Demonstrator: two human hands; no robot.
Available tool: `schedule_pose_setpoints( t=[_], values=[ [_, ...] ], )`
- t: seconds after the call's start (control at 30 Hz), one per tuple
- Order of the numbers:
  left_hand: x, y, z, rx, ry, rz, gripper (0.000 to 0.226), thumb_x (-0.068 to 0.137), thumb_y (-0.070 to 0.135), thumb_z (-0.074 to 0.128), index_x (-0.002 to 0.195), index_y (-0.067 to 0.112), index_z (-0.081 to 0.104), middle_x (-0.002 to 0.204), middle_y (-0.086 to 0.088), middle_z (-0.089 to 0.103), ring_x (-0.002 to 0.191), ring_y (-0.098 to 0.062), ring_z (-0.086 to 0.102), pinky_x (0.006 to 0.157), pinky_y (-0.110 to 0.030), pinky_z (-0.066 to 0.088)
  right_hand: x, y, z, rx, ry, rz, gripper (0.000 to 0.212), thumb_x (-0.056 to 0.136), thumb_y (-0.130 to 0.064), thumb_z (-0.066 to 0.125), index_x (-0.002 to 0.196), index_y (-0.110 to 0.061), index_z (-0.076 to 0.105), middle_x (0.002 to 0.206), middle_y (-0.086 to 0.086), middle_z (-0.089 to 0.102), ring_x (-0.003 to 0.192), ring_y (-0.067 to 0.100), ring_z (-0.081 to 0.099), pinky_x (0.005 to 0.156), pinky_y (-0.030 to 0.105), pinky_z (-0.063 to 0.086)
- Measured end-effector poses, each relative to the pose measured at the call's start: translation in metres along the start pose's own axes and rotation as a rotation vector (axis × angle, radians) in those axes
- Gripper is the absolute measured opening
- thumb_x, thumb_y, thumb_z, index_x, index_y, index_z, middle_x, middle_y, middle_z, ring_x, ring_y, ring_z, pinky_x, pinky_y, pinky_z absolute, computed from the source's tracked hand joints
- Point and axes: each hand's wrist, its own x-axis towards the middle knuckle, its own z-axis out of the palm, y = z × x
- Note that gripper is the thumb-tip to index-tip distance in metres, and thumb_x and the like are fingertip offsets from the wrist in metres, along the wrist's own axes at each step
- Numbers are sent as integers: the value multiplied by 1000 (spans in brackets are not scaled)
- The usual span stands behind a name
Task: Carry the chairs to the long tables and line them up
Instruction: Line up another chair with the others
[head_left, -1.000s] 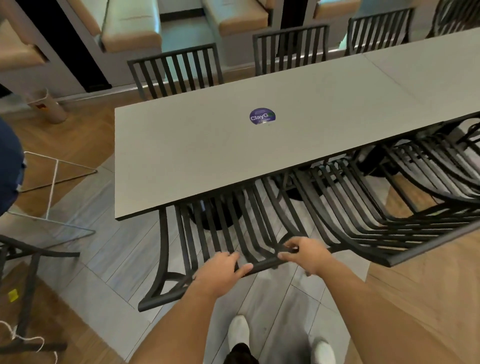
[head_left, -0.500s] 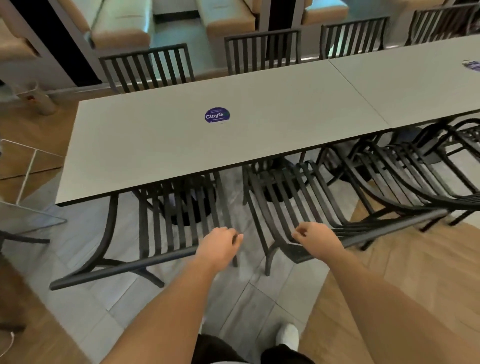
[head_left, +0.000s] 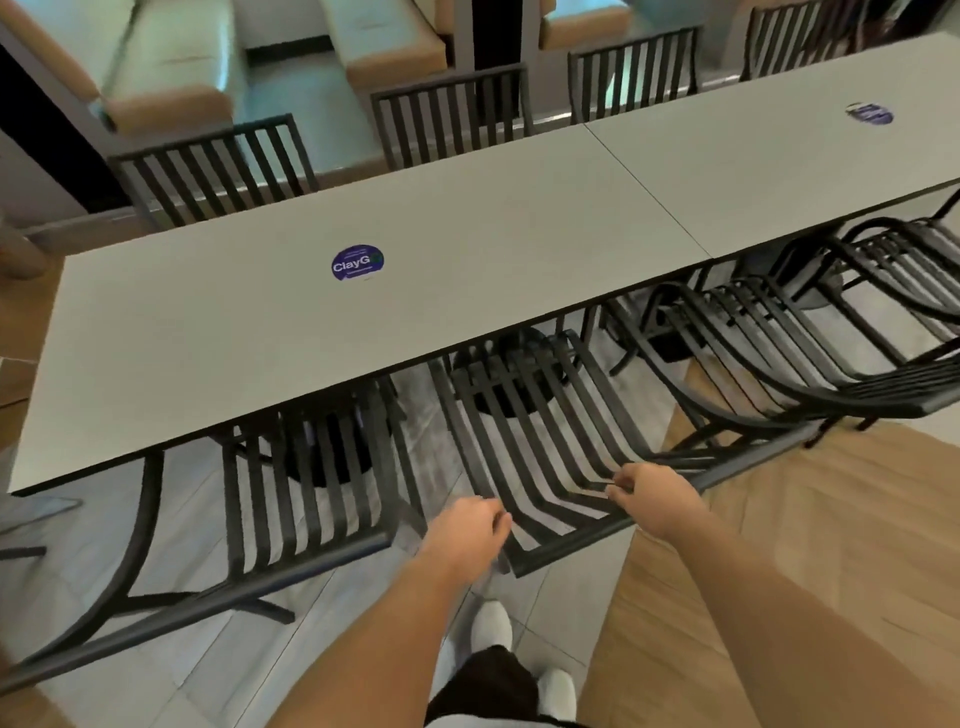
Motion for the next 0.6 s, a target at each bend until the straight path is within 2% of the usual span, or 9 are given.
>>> schedule_pose_setpoints(
  t=[0.07,0.17,0.2,0.3,0.43,0.6],
  values=[
    [14,7,-5,4,-12,14,30,109,39,41,108,21,64,96,3,60,84,-12,57,75,-26,46,8,8,-3,8,18,26,28,101,-42,57,119,-23,67,105,-2,70,94,17,64,82,33,55],
    [35,18,-13,17,-20,41,24,109,37,42,94,25,56,85,7,55,70,-7,51,62,-21,36,21,18,-9,31,32,58,31,100,-44,59,122,-25,68,105,-5,69,92,15,63,80,30,53],
    [41,21,-14,22,-25,47,25,109,37,41,96,24,59,87,6,57,71,-7,52,62,-21,37,24,23,-10,32,31,60,31,99,-46,59,122,-26,68,104,-6,69,92,14,64,81,31,54],
    [57,33,-16,29,-28,59,30,108,37,42,111,22,67,96,4,63,79,-12,57,71,-27,45,34,35,-17,26,26,61,31,98,-47,60,121,-27,68,102,-8,69,91,12,65,84,33,56],
    [70,50,-9,12,-59,32,28,107,42,42,100,23,62,90,5,62,78,-13,58,72,-30,49,48,58,-26,3,-31,14,27,98,-44,61,120,-29,66,101,-9,67,91,9,63,84,29,55],
    [80,80,16,-48,-66,-92,35,107,45,43,120,22,66,101,4,67,91,-14,64,84,-34,55,68,102,-37,-61,-164,-42,35,97,-52,59,123,-29,64,105,-10,65,96,8,62,90,31,53]
  ],
)
